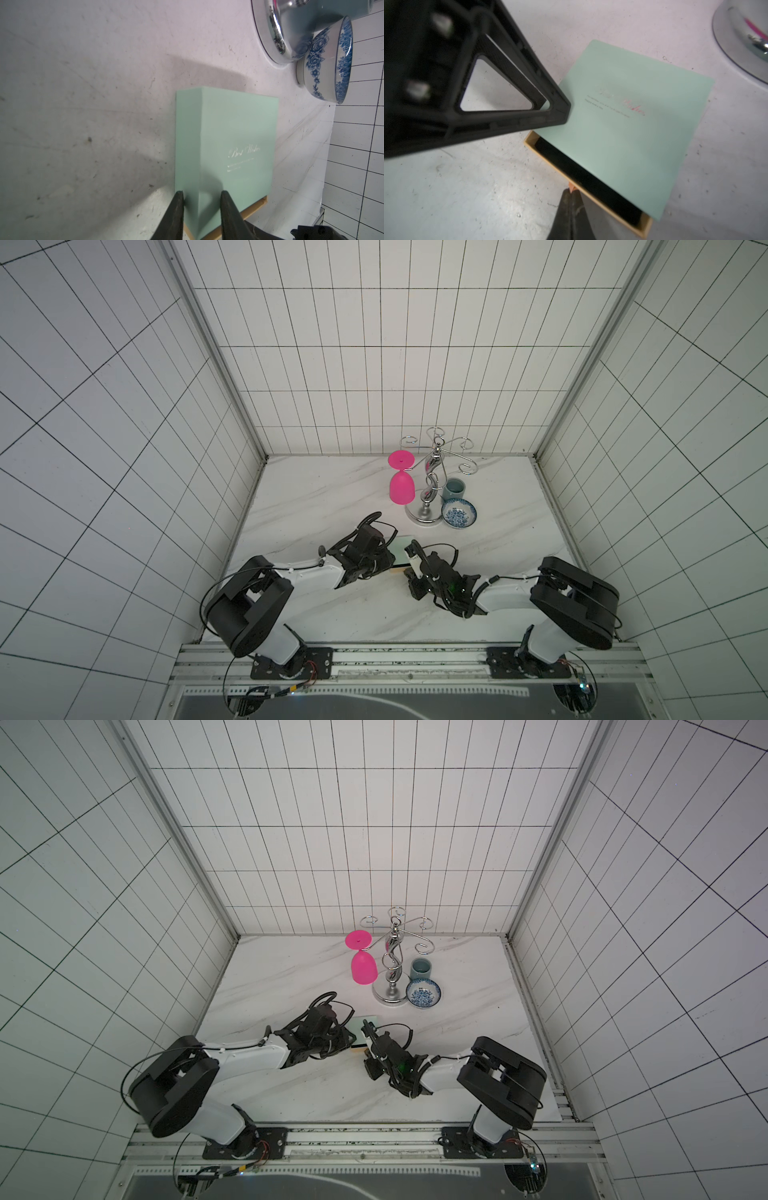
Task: Take out the earrings from the drawer-style jewelry box
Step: Open the drawer in the jewelry box.
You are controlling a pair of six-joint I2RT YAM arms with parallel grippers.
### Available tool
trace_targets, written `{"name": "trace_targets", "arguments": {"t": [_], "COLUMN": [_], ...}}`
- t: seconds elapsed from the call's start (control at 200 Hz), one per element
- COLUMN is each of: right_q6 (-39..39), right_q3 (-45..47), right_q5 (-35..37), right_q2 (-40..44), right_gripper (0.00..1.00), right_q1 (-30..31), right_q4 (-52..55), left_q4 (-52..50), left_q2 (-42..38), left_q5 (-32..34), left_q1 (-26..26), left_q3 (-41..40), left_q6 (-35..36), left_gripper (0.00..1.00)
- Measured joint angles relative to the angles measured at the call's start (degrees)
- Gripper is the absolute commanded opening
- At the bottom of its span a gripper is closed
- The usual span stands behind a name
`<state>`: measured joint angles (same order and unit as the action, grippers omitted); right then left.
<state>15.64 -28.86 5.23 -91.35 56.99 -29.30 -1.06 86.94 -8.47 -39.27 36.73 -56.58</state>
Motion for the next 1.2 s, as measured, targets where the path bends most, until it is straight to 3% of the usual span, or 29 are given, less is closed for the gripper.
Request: {"name": "trace_targets", "arguments": {"t": [1.199], "right_q6": [9.9], "right_q3": [7.5], "right_q5": [0.4], "right_q2": [10.7], "right_gripper": [0.00], "right_q1": [4.3], "right_q4": [5.6], "left_q4": [-0.3], "left_q2": [0.5], "left_q5": [2.9], "left_q1": [-2.0], "left_q3": [1.2], "left_q6": [-1.3], "left_gripper": [0.22]}}
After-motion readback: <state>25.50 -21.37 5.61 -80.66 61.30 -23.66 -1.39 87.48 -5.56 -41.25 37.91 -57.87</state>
